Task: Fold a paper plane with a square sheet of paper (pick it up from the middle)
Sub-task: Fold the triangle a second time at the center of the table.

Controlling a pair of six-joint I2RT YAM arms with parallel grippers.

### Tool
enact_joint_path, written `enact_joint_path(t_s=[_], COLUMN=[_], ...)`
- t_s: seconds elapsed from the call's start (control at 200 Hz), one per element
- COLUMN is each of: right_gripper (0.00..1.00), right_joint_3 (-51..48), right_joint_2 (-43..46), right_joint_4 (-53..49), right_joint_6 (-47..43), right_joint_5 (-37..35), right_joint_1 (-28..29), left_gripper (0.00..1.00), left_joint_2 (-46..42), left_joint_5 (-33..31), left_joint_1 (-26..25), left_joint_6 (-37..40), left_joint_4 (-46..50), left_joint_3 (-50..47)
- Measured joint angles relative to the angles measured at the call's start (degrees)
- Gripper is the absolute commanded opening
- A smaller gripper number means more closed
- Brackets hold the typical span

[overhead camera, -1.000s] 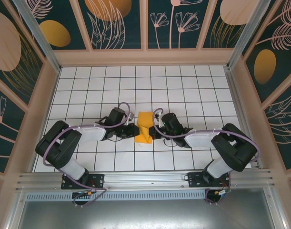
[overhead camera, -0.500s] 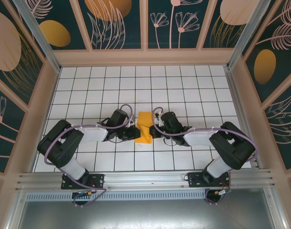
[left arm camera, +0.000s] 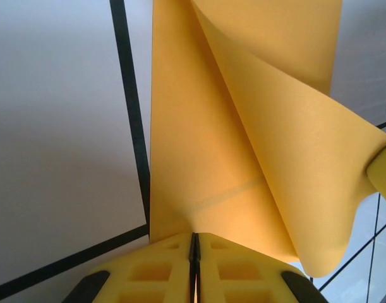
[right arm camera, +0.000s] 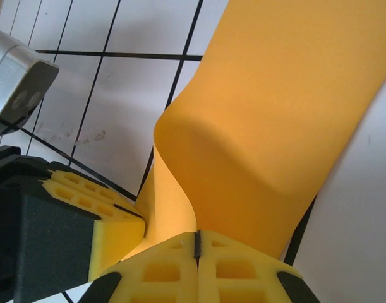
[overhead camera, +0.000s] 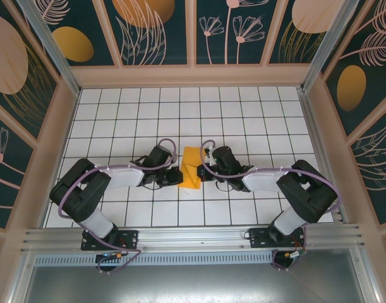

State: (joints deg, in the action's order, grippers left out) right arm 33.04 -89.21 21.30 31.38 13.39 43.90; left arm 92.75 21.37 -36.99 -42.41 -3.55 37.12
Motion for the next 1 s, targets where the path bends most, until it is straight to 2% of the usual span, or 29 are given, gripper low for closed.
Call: enact_joint_path(t_s=[0.195,1.001], right_gripper=[0.0,0.0], right_joint_3=[1.38,7.85], right_joint_2=[-0.96,-6.45], right_joint_4=[-0.81,-8.02], right_joint_6=[-1.14,-6.69], right_joint_5=[0.0,-2.25], right_joint_1=[0.0,0.0], left_gripper=[0.15,0.15], left_joint_2=[-0.28,-0.33], left_joint_5=[-2.19,-3.06], left_joint_1=[-0.09,-0.09], left_joint_6=[0.85,1.92], left_joint_4=[1.03,2.1], left_joint_3=[0.48,1.05])
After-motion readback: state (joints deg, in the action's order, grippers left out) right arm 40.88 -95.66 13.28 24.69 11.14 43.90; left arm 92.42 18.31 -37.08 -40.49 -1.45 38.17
